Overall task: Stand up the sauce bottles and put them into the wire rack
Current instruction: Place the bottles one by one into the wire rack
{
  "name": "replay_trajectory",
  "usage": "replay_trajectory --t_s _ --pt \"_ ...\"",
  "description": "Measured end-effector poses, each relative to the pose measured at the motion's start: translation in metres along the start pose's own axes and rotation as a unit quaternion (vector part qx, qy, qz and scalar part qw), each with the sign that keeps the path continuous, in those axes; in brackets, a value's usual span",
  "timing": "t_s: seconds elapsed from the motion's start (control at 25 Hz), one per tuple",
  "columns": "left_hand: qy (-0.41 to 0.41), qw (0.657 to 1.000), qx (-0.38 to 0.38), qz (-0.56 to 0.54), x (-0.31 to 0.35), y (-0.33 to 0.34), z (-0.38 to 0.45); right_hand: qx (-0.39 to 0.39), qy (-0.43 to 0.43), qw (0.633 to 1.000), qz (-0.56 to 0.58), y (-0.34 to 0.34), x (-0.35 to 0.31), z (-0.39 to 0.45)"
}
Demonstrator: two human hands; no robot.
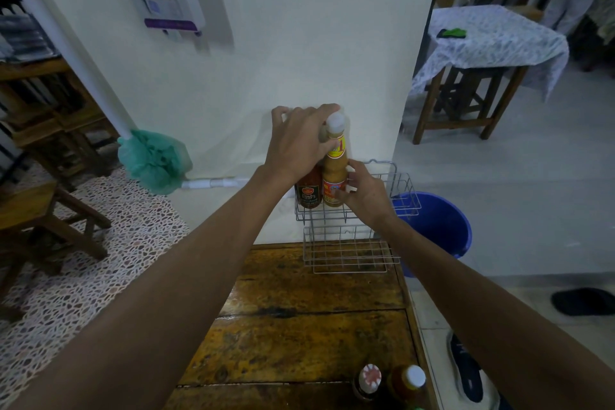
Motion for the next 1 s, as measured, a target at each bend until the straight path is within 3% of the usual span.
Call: replay_trajectory --t_s 0.4,0.6,0.64,0.72,0.84,0.92,1.0 --pt "-0.015 1.0 0.008 0.013 0.003 -0.012 -0.022 0.017 0.023 0.999 -0.023 -0.024 -0.013 -0.03" --pt "-0.098 0.987 0.096 -0.078 0.028 -0.036 -0.127 0.057 -0.009 0.998 -0.019 -0.059 -0.016 -0.111" --pt "-0.107 0.986 0.065 -0.108 0.036 -0.031 -0.16 0.059 -0.023 0.998 -0.018 -0.063 -0.015 -0.133" --pt "-0.121 0.978 -0.067 -0.158 0.056 -0.007 -0.227 0.035 -0.015 0.999 -0.024 -0.064 -0.01 -0.178" --pt "-0.114 0.93 -0.282 -0.207 0.083 0.037 -0.304 -0.048 0.001 0.996 -0.081 -0.052 0.017 -0.23" --pt "-0.092 0.905 -0.352 -0.223 0.096 0.059 -0.332 -0.118 -0.005 0.984 -0.132 -0.042 0.037 -0.251" --pt "-0.102 0.89 -0.376 -0.237 0.105 0.074 -0.345 -0.165 -0.025 0.966 -0.197 -0.031 0.046 -0.264"
Point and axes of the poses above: each hand's wrist, its own z-axis towards the middle knuckle, its own y-axis out of the palm, x = y × z, the point moved 1 cm from there along z, towards the middle knuckle, and after that the axes turned 13 degrees about z, right-handed, at the moved point
